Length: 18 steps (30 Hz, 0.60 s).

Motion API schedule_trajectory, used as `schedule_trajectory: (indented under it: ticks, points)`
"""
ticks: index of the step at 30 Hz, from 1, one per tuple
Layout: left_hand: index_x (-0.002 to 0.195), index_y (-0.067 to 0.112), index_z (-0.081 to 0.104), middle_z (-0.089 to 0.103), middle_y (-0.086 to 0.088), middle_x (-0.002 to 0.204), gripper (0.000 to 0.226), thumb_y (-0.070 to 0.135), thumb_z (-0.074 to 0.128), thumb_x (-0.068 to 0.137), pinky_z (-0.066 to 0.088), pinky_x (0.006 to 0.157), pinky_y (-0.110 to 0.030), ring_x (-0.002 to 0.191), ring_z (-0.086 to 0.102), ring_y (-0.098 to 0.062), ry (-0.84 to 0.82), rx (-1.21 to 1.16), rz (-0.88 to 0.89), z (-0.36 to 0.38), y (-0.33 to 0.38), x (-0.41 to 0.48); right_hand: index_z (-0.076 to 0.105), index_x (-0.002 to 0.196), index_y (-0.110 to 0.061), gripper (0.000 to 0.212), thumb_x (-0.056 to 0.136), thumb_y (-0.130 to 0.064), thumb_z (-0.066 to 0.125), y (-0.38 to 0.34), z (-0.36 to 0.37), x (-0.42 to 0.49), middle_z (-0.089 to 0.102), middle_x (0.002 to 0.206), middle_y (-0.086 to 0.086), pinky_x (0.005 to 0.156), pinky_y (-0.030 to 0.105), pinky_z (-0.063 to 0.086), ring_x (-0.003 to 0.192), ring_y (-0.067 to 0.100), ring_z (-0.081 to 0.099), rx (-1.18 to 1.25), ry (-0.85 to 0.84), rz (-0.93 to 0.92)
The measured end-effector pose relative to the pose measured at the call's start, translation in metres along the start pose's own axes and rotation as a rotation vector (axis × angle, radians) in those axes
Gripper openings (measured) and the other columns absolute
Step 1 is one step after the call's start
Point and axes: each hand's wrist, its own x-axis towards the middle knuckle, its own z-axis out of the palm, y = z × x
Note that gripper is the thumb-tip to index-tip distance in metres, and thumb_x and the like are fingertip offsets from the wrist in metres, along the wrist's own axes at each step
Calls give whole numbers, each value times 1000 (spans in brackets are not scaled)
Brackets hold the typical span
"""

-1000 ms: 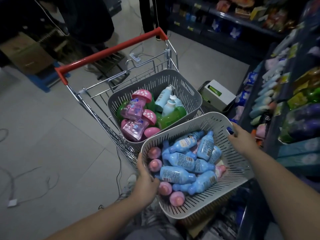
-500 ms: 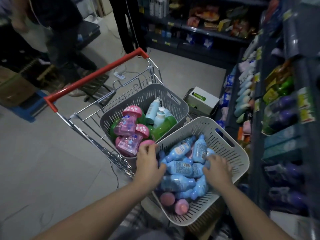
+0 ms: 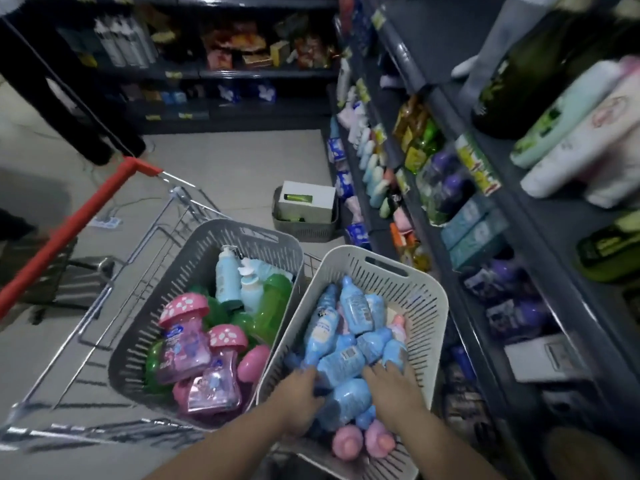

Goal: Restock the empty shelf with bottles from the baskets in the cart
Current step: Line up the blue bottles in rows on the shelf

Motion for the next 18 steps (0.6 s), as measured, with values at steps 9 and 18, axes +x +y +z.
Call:
schedule_trajectory:
  ticks: [9, 18]
  points:
    - [128, 30, 41, 56, -3, 125, 60, 42, 61, 74, 43, 96, -30, 113, 59, -25, -99, 166, 127, 5, -5, -1, 60, 112, -21, 27, 90, -37, 56, -11, -35, -28, 64, 115, 2, 100, 40, 32, 113, 26, 55, 104, -9, 13]
    - [116, 34, 43, 68, 10, 98, 59, 49, 69, 65, 50, 75, -29, 91, 68, -12, 97, -355, 267, -21, 15, -8, 48, 63, -20, 48, 93, -57, 52, -47, -84, -40, 49, 58, -4, 55, 25, 26, 60, 9, 45, 844, 455, 243]
